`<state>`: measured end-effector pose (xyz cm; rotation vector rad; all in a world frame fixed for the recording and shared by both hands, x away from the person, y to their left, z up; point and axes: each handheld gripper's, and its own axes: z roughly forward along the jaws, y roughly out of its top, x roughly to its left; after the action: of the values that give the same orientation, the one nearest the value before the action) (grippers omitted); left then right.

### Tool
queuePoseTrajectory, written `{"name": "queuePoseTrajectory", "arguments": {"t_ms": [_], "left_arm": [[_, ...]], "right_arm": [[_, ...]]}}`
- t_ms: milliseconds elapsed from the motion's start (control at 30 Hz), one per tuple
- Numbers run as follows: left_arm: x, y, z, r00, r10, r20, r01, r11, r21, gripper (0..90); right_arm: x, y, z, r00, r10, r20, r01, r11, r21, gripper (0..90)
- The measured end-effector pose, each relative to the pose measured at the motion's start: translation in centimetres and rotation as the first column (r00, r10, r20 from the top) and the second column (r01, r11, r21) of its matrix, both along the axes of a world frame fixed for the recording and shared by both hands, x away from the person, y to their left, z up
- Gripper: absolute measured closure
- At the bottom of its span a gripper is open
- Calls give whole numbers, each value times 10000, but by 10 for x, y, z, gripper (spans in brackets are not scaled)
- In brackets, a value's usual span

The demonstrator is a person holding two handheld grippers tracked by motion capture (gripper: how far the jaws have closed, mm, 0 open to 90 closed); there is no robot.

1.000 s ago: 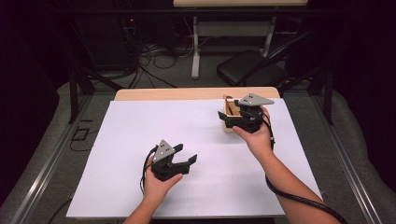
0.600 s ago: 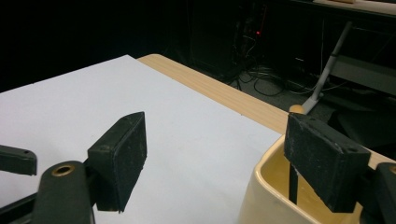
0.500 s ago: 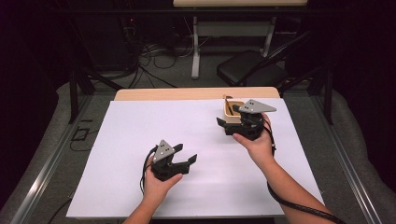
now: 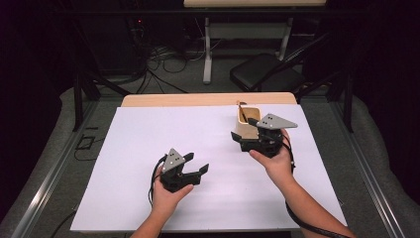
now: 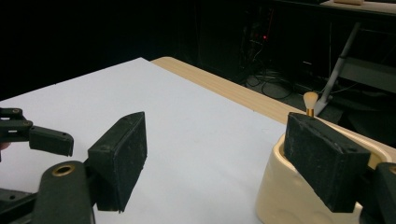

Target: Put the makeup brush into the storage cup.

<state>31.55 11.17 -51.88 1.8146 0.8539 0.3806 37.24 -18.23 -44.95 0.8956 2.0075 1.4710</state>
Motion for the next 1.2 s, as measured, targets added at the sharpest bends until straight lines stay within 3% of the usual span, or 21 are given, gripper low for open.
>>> {"name": "queuePoseTrajectory", "arguments": {"t_ms": [433, 1200], "left_arm": [[0, 0, 1, 10000, -8, 6, 8, 10000, -9, 299], [-1, 0, 1, 10000, 17, 29, -17, 10000, -12, 300]], "right_arm": [[-24, -7, -19, 9997, 137, -226, -125, 9986, 521, 212], [-49, -9, -49, 9980, 249, -589, -206, 9972, 722, 220]]}}
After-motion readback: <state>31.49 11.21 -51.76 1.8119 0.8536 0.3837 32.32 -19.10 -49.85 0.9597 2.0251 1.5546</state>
